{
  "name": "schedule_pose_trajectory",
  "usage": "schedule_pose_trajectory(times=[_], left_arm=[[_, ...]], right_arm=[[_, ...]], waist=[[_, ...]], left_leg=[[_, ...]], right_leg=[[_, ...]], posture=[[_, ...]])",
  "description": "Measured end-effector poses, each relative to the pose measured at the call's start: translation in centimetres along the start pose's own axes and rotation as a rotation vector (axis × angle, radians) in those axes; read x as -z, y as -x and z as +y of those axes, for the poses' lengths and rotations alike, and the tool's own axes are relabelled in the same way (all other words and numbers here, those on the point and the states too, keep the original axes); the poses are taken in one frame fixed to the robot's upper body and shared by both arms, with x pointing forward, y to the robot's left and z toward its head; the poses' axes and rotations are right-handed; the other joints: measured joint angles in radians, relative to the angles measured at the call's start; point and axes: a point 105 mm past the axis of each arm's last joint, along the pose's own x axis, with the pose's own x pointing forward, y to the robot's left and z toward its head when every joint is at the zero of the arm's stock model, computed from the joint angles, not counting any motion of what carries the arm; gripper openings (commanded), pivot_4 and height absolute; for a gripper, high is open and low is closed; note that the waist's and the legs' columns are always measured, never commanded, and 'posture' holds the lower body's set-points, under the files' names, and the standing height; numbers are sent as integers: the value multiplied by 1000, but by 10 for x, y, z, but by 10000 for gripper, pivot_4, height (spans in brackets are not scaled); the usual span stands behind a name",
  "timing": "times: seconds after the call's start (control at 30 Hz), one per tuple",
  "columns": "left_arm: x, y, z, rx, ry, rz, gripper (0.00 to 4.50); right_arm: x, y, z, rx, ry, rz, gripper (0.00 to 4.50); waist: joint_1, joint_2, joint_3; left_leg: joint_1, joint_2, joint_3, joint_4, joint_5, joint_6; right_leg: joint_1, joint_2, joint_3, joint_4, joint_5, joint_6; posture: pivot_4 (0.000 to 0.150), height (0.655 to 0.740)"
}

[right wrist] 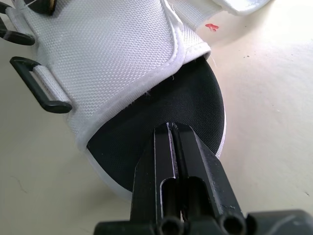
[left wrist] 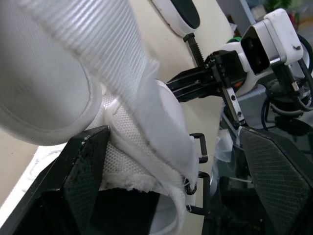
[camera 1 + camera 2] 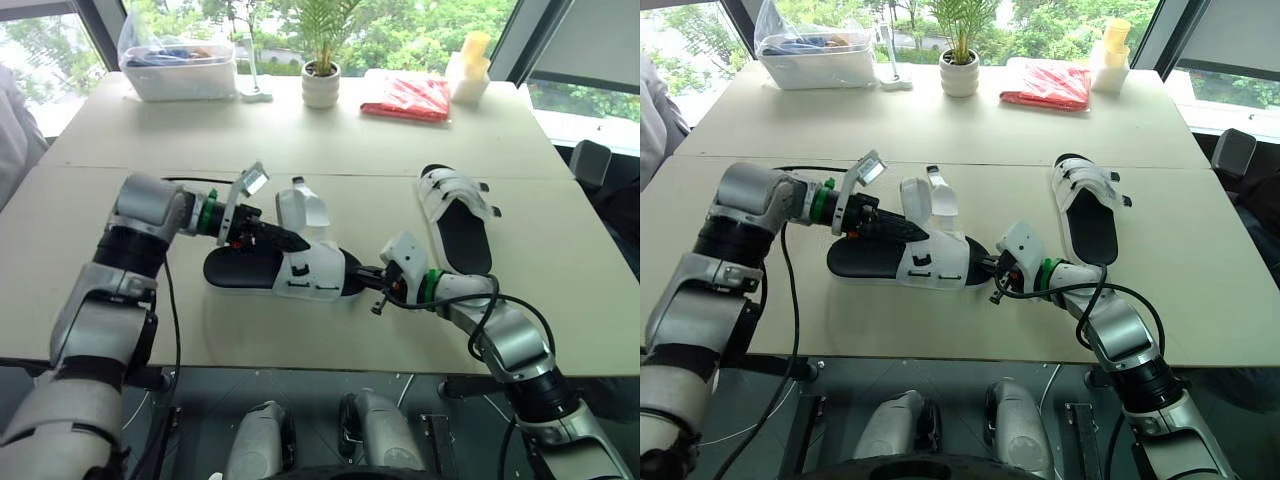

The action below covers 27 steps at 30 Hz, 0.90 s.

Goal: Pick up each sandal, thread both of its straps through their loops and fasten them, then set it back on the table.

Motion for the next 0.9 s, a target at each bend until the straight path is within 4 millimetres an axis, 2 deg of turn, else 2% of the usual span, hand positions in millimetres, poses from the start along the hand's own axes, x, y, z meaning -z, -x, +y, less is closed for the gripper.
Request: schedule_pose_trajectory(times=[0.07, 0.17, 0.2, 0.3, 0.33, 0.47, 0.63, 0.8, 0.9], left_arm=[[4, -5, 3, -23, 9, -16, 34834], [3, -2, 6, -62, 14, -32, 19813], [3, -1, 5, -67, 13, -31, 16471], [3, 4, 5, -70, 21, -34, 2488], [4, 6, 5, -67, 21, -33, 651], [3, 9, -1, -22, 10, -4, 651], [-9, 8, -10, 11, -50, 57, 651], [-18, 4, -5, 3, -22, 49, 651], [-15, 4, 0, -15, -18, 53, 11086]], right_arm=[[1, 0, 0, 1, -3, 3, 0], [0, 0, -1, 2, -2, 2, 0], [0, 0, -1, 1, -3, 3, 0], [0, 0, 0, -3, -3, 2, 0], [0, 0, 0, -3, -3, 2, 0], [0, 0, 0, -6, -2, 1, 0], [-2, 0, 1, -9, 1, -7, 0], [-1, 0, 0, -2, -1, -5, 0], [0, 0, 0, 1, -4, -2, 0]], waist=[[2, 0, 0], [2, 0, 0], [1, 0, 0], [2, 0, 0], [2, 0, 0], [3, -1, 0], [0, -1, 0], [0, 0, 0], [2, 0, 0]], left_leg=[[0, 0, 0, 1, 0, 0], [0, 0, 0, 1, 0, 0], [0, 0, 0, 1, 0, 0], [0, 0, 0, 0, 0, 0], [0, 0, 0, 0, 0, 0], [-1, 0, 0, 0, 0, 0], [-1, 0, 0, 0, 0, 0], [-1, 0, 0, 0, 0, 0], [-1, 0, 0, 0, 0, 0]], right_leg=[[1, 0, 0, 0, 0, 0], [1, 0, 0, 0, 0, 0], [0, 0, 0, 0, 0, 0], [0, 0, 0, 0, 0, 0], [0, 0, 0, 0, 0, 0], [0, 0, 0, -1, 0, 0], [0, 1, 0, 0, 0, 0], [0, 1, 0, 0, 0, 0], [-1, 1, 0, 0, 0, 0]], posture=[[1500, 7288], [1500, 7288], [1500, 7288], [1500, 7288], [1500, 7288], [1500, 7288], [1500, 7288], [1500, 7288], [1500, 7288]])
